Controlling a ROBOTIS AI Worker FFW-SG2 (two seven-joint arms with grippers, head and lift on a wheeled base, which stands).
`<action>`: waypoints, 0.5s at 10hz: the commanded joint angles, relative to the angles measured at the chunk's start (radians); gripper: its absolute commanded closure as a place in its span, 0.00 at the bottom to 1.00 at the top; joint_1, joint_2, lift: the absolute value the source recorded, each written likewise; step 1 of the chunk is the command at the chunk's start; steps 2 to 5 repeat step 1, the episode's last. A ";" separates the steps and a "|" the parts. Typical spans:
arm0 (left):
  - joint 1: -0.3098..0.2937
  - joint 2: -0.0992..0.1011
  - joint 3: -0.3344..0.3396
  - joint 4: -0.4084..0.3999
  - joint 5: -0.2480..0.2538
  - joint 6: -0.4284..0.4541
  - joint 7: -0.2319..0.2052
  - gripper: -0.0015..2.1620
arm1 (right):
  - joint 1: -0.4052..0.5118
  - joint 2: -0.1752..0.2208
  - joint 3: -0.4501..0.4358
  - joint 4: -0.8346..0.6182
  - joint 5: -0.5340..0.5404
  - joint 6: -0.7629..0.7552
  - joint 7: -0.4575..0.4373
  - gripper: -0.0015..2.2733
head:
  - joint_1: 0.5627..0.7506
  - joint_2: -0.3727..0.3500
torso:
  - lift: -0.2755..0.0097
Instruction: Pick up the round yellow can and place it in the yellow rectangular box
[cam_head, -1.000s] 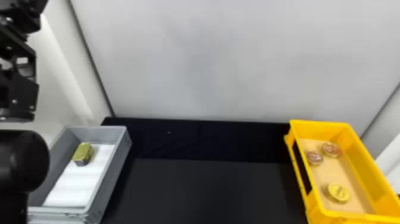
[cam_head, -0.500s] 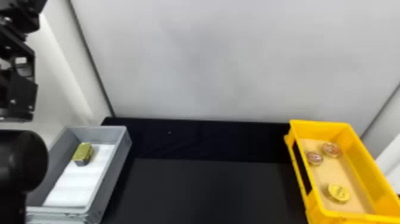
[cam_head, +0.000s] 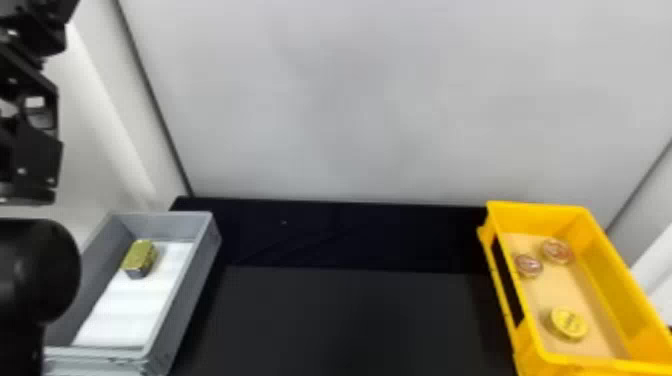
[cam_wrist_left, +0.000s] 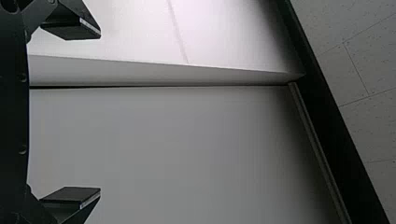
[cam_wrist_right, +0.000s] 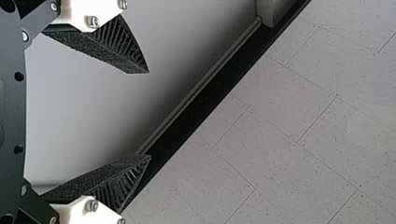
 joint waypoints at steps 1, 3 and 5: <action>0.000 0.001 -0.001 0.000 0.000 0.001 0.000 0.05 | -0.003 -0.001 0.020 -0.013 -0.040 0.057 -0.049 0.09 | 0.54 0.59 | 0.96; 0.000 0.001 -0.001 0.000 0.000 0.001 0.000 0.05 | -0.003 -0.001 0.020 -0.013 -0.040 0.057 -0.049 0.09 | 0.54 0.59 | 0.96; 0.000 0.001 -0.001 0.000 0.000 0.001 0.000 0.05 | -0.003 -0.001 0.020 -0.013 -0.040 0.057 -0.049 0.09 | 0.54 0.59 | 0.96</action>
